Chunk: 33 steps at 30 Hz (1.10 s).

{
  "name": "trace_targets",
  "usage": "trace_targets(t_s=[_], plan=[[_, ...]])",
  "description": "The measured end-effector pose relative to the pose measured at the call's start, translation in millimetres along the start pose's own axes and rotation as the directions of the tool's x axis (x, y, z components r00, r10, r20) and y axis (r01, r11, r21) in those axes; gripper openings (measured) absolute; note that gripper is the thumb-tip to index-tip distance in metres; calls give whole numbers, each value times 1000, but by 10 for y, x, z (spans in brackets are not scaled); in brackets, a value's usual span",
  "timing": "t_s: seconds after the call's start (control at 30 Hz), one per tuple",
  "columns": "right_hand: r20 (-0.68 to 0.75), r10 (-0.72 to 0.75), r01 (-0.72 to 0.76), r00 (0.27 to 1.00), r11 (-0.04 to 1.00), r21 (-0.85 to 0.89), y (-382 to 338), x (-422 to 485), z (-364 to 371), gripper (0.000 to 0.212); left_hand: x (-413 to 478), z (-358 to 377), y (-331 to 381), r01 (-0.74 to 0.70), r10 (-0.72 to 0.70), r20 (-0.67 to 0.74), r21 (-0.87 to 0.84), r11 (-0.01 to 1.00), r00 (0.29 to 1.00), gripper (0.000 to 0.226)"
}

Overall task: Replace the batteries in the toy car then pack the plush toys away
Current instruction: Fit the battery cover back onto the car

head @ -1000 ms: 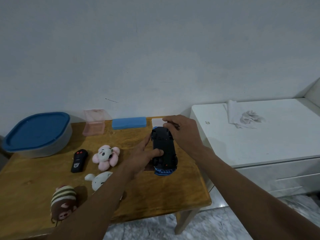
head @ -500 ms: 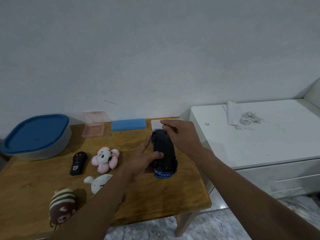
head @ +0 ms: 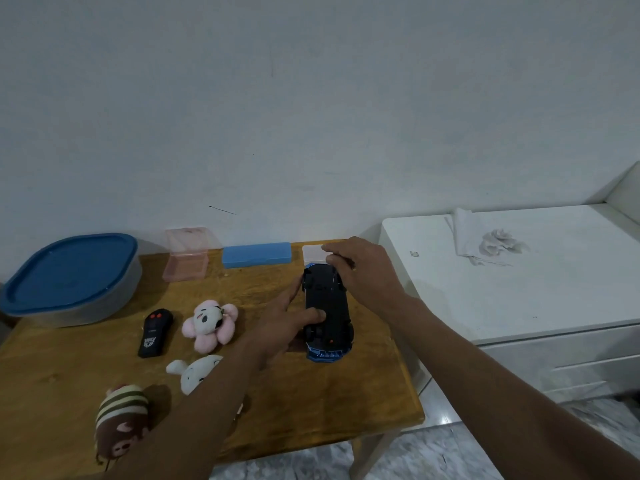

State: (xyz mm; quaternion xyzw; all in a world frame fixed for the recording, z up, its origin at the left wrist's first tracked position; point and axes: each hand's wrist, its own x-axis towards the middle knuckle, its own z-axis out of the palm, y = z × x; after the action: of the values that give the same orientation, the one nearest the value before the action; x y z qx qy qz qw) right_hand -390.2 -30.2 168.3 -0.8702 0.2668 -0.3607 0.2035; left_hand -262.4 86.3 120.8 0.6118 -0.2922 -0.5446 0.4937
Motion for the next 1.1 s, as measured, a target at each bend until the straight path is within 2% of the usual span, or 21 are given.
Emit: trace_targets(t_s=[0.33, 0.47, 0.57, 0.73, 0.87, 1.1], plan=[[69, -5, 10, 998, 997, -77, -42, 31, -2, 26, 12, -4, 6, 4, -4, -15, -4, 1000, 1000, 82], [12, 27, -27, 1000, 1000, -14, -58, 29, -41, 25, 22, -26, -3, 0, 0, -5, 1, 1000, 1000, 82], [-19, 34, -34, 999, 999, -3, -76, 44, -74, 15, 17, -35, 4, -2, 2, 1, 4, 1000, 1000, 81], [73, -21, 25, 997, 998, -64, -75, -1, -49, 25, 4, -31, 0, 13, -13, -3, -16, 1000, 1000, 84], [38, 6, -3, 999, 997, -80, -79, -7, -25, 22, 0, -19, -3, 15, -15, -9, 14, 1000, 1000, 83], [77, -10, 19, 997, 992, -123, -67, -12, -18, 27, -12, -16, -5, 18, -18, -6, 8, 1000, 1000, 83]])
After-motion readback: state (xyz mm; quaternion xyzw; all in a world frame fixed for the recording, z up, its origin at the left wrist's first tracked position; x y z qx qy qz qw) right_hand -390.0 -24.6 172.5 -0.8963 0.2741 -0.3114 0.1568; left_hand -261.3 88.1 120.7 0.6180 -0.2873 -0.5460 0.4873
